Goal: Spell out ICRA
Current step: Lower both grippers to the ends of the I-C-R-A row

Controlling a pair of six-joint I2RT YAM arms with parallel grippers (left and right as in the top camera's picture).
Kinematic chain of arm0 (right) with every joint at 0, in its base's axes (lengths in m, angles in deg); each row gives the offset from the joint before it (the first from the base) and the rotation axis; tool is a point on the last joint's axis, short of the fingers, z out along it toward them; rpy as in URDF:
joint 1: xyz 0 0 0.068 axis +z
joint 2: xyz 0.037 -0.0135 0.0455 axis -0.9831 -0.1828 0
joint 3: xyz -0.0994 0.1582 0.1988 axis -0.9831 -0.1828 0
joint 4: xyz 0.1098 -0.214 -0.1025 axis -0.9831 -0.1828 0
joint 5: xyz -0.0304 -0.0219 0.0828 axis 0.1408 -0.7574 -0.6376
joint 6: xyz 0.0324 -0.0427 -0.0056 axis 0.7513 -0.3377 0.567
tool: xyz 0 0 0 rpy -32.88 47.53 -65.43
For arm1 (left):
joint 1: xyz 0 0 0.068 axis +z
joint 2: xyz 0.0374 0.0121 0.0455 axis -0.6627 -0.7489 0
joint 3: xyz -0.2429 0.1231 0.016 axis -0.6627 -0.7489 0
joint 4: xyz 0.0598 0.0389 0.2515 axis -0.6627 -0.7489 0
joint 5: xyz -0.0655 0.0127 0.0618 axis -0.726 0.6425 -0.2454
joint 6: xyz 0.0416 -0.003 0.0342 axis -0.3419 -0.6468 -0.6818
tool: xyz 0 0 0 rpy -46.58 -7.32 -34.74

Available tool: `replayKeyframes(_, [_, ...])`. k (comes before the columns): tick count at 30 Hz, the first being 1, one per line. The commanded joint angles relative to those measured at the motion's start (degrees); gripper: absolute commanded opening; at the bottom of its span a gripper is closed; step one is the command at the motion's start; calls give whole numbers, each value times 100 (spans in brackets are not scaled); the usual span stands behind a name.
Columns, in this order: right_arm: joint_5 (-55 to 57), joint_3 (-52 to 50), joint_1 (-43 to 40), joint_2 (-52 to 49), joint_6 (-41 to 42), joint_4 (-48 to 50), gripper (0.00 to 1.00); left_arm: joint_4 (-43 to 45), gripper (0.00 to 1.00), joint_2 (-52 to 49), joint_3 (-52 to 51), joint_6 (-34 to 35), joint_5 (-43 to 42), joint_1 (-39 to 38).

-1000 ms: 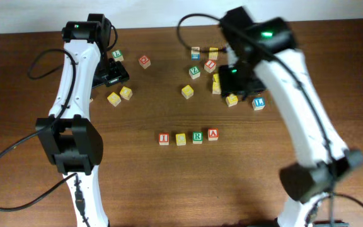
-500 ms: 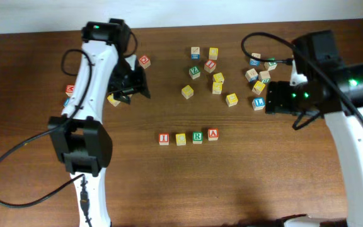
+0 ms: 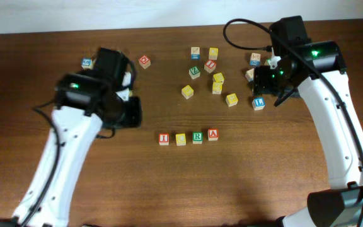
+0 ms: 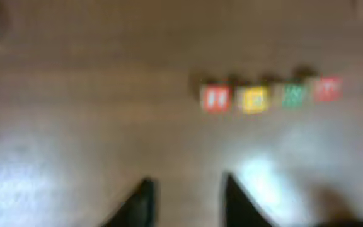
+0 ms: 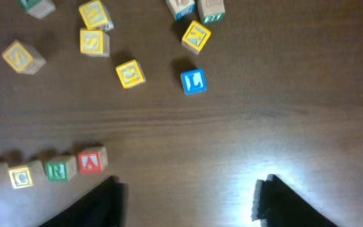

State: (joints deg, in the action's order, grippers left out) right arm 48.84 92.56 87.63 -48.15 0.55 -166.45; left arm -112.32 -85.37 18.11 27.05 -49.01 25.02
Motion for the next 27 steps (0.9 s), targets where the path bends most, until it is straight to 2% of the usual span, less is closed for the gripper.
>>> replayKeyframes(1, [-129, -254, -42, -26, 31, -17, 25, 1478, 0, -118, -1709, 494, 181, -22])
replayKeyframes(4, [-415, -898, -31, -26, 31, 363, 4, 2341, 0, -317, -2376, 627, 181, -24])
replayKeyframes(10, [-1799, -2651, -31, -28, -118, 2273, 4, 2946, 0, -1054, -2634, 737, 177, -142])
replayKeyframes(15, [-1982, -3792, -31, -52, -94, 3427, 4, 3185, 0, -1692, -2636, 734, 153, -140])
replayKeyframes(17, [-1978, -3936, -31, -142, -48, 3630, 4, 3224, 0, -1812, -2636, 734, 109, -142])
replayKeyframes(19, [-1993, -3980, -22, -352, -50, 3707, 4, 3357, 0, -2017, -2677, 732, -367, -151])
replayKeyframes(22, [-2218, -3980, 96, -551, -46, 3740, 4, 3681, 0, -2142, -2730, 387, -442, -192])
replayKeyframes(25, [-2190, -3980, 363, -555, 118, 3856, 4, 3698, 0, -2142, -2730, 365, -466, -313])
replayKeyframes(27, [-1753, -3980, 544, -564, 479, 3893, 4, 3696, 0, -2142, -2730, 354, -468, -393])
